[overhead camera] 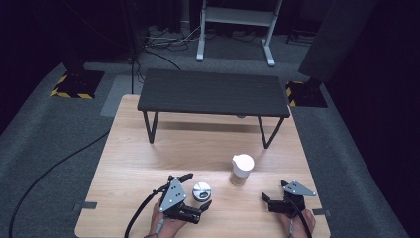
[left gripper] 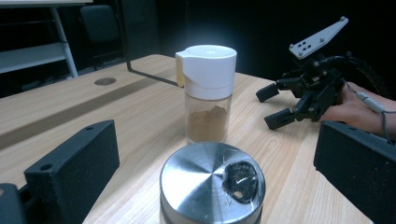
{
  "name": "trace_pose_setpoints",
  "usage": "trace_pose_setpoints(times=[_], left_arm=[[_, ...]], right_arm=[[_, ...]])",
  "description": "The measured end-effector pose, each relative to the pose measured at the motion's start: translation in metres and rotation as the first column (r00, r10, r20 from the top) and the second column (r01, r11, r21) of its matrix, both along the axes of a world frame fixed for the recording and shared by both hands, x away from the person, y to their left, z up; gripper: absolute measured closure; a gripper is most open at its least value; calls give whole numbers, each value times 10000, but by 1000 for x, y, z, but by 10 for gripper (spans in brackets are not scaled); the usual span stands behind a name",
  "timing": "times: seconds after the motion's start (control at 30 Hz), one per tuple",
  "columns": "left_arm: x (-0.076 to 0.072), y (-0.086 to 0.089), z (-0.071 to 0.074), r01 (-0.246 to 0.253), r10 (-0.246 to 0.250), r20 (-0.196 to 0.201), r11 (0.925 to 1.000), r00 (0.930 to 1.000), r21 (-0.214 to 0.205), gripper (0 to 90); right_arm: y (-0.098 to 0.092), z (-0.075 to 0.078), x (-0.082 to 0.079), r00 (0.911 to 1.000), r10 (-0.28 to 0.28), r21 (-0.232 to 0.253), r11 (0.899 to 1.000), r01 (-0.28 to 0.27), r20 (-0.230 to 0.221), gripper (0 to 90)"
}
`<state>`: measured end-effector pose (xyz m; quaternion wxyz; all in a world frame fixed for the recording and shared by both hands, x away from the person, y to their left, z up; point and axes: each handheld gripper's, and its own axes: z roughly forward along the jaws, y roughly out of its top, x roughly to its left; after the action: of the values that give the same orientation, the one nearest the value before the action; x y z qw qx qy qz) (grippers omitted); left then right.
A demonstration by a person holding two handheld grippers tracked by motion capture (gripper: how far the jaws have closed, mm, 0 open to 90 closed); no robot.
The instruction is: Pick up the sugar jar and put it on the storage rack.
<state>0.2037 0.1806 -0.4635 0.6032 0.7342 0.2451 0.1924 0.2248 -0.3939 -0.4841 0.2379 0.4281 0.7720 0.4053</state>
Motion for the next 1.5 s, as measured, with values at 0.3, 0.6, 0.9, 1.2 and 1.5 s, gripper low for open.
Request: trace_pose_setpoints(times=[0.3, 0.6, 0.9, 1.2, 1.5], left_arm=[[-9, -14, -7, -757, 756, 41, 9965, 9971, 346, 2], [0, -24, -15, -684, 781, -726, 9894, 9943, 1280, 68], [2, -19, -37, -474, 564, -769, 9924, 9954, 1138, 305], [-3, -17, -51, -604, 632, -361, 9955, 9973, 725, 308], [1, -16, -45, -458, 506, -508, 9949, 9974, 900, 309]], right_arm=[[0, 0, 0, 10000, -2, -3, 10000, 2, 5, 24], [0, 0, 0, 10000, -1, -3, 10000, 1, 4, 24], [0, 0, 0, 10000, 26, -1, 10000, -26, 4, 24], [-1, 0, 0, 10000, 62, -4, 10000, -62, 6, 24], [-1, 0, 0, 10000, 65, -1, 10000, -65, 3, 24]])
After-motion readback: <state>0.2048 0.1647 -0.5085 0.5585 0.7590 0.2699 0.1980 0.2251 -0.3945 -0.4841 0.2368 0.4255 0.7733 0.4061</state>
